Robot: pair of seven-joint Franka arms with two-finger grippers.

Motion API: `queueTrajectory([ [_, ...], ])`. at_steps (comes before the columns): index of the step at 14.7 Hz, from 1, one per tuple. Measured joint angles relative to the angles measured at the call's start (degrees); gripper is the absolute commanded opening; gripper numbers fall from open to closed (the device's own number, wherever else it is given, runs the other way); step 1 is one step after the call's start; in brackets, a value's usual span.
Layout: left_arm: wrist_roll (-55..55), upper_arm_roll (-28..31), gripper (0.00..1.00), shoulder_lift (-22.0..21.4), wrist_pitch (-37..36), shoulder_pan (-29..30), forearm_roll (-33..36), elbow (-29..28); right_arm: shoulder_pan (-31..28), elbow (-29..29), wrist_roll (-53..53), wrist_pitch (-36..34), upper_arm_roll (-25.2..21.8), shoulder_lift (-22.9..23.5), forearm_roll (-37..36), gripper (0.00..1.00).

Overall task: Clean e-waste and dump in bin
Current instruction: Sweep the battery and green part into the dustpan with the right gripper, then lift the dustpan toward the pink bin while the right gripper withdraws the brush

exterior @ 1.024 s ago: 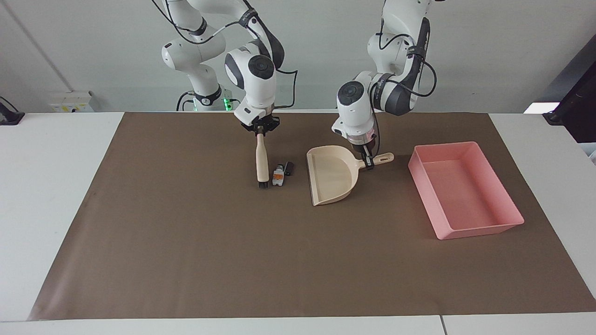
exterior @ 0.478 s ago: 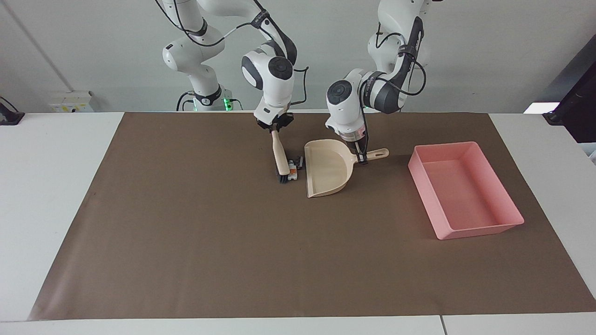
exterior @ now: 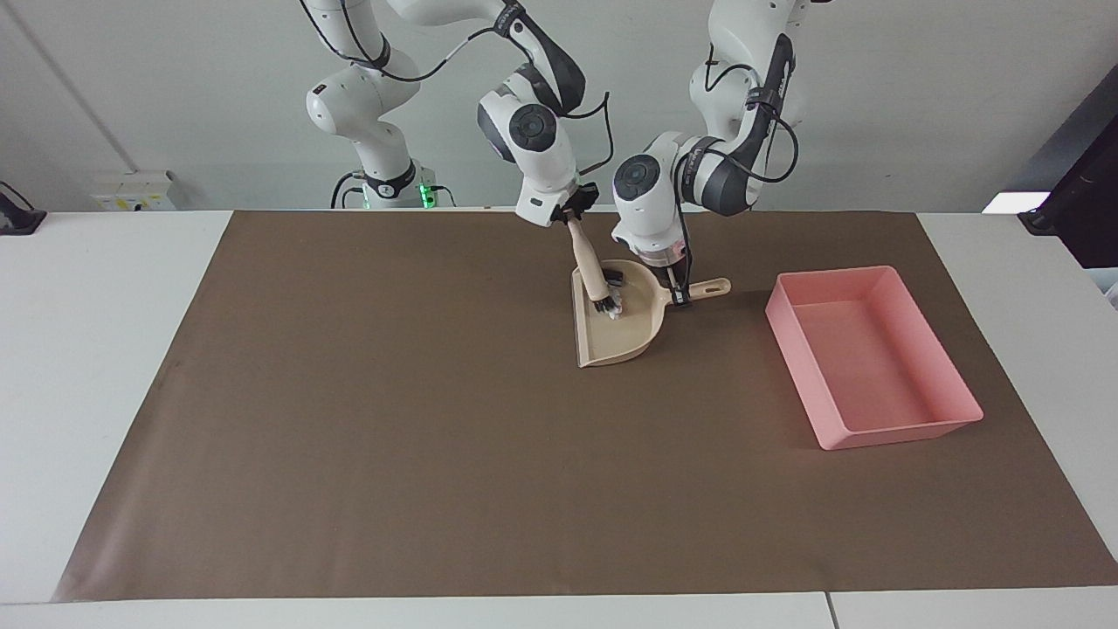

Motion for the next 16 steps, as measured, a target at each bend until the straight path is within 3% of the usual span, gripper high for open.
queueTrajectory([
  [4, -0.24, 0.0, 0.0, 0.0, -0.01, 0.0, 0.0, -0.21, -0.14, 2.38, 4.56, -1.68, -0.4, -0.14, -3.07, 0.0],
  [8, -0.35, 0.0, 0.0, 0.0, -0.01, 0.0, 0.0, -0.3, -3.08, 3.82, 8.86, -9.81, -0.97, -3.99, -9.71, 0.0],
  [13, -0.37, 0.0, 0.0, 0.0, -0.01, 0.0, 0.0, -0.32, -19.41, 4.28, 7.45, -20.11, -1.51, -11.92, -21.14, 0.0],
  [16, -0.37, 0.0, 0.0, -0.01, 0.0, 0.0, 0.0, -0.44, -28.53, 4.85, 2.11, -23.55, -1.75, -13.35, -25.89, 0.0],
])
